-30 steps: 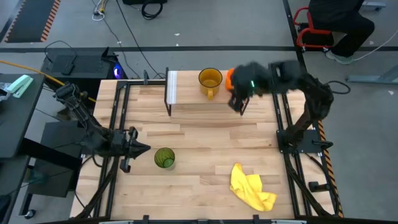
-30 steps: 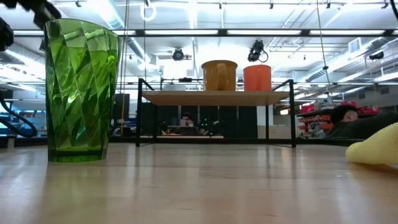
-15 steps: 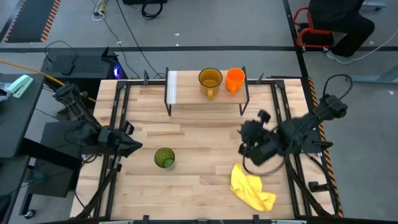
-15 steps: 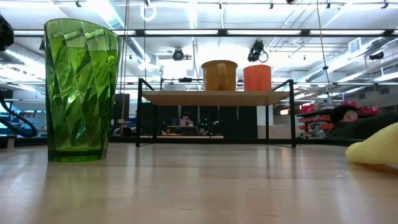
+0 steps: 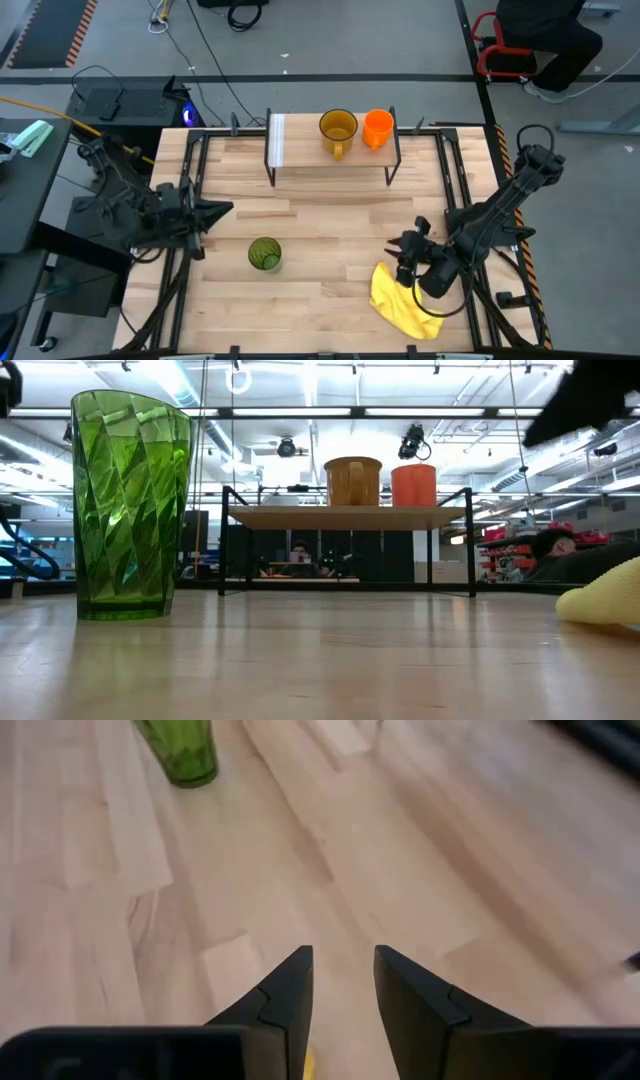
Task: Stack small to large cups/mugs on shelf
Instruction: Put the green cup on the shelf
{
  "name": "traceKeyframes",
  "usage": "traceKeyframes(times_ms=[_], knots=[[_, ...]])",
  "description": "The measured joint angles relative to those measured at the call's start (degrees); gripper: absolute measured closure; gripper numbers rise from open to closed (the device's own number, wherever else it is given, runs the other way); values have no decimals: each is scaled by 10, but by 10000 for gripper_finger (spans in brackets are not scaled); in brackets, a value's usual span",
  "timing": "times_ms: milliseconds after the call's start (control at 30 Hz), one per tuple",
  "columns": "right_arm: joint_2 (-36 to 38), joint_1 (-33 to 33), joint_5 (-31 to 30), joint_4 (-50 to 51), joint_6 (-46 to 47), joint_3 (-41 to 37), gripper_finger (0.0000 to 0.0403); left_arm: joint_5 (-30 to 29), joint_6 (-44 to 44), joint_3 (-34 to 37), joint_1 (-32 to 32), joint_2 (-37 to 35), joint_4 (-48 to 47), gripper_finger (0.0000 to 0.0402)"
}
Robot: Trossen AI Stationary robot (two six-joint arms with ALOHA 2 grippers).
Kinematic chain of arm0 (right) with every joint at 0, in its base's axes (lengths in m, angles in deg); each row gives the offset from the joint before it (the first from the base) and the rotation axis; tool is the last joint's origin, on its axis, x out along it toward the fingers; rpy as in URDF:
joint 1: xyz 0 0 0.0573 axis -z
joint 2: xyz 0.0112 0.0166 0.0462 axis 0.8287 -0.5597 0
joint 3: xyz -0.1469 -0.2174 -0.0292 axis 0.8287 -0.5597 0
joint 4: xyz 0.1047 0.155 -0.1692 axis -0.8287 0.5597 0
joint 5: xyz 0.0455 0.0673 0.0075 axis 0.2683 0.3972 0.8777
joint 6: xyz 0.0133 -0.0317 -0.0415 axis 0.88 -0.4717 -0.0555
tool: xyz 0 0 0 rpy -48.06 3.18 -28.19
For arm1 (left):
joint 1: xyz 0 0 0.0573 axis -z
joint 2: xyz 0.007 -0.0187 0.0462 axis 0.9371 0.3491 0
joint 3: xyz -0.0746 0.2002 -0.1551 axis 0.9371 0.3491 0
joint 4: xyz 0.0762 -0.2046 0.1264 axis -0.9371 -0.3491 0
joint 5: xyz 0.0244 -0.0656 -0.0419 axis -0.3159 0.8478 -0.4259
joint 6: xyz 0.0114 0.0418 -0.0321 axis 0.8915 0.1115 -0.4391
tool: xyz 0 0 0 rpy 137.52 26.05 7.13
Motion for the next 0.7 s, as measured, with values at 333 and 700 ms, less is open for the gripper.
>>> traceKeyframes(times_ms=[333,700], knots=[[-8,-20,-43,-135,11,-90,286,51,-346,-145,-26,109,-381,394],[-9,-19,-61,-136,7,-90,286,368,-582,-185,-191,206,-643,393]])
